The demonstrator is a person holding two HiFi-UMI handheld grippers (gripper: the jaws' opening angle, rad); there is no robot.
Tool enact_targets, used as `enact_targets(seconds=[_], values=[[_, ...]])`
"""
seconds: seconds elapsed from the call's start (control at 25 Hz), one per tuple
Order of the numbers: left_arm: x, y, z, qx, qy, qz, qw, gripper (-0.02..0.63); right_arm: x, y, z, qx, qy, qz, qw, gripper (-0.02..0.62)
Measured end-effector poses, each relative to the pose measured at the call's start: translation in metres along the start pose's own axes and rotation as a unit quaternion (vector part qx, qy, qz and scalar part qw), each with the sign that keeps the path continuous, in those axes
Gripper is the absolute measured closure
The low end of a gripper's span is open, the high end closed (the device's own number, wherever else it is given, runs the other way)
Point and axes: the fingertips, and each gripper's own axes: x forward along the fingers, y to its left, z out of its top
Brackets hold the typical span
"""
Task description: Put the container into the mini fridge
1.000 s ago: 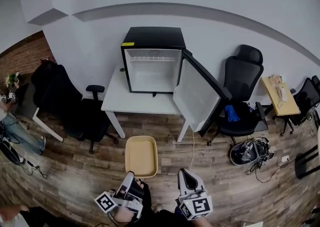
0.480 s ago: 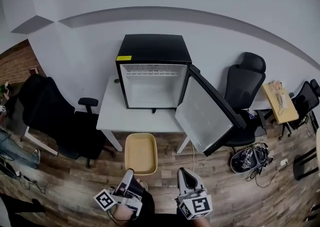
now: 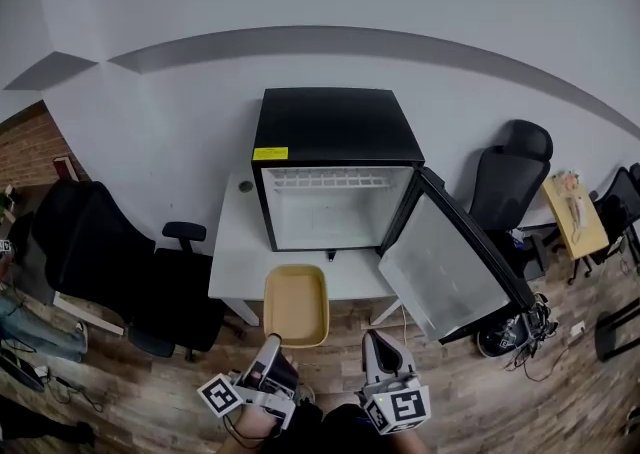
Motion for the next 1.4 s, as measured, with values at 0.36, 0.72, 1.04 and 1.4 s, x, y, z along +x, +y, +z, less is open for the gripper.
enact_targets(seconds=[0.36, 0.72, 1.04, 1.4], values=[[0.062, 0.014, 0.036, -0.001, 0.006, -0.01, 0.9999, 0.371, 0.054, -0.011, -0.001, -0.001, 0.008, -0.007, 1.0, 0.58], [0.151, 0.038, 0.05, -0.004, 0.016, -0.006, 0.9998, 0.371, 0.122, -0.056, 0.014, -0.001, 0.003, -0.003, 1.0, 0.58], [0.237, 0.063, 0.059, 0.001, 0.026, -0.011, 0.9996, 0.371, 0.18, -0.107, 0.022, -0.002, 0.004, -0.002, 1.0, 0.58], [0.301, 0.089, 0.062, -0.003, 0.031, -0.003, 0.9995, 0.371, 0.223, -0.146, 0.019, -0.001, 0.017, -0.001, 1.0, 0.58]])
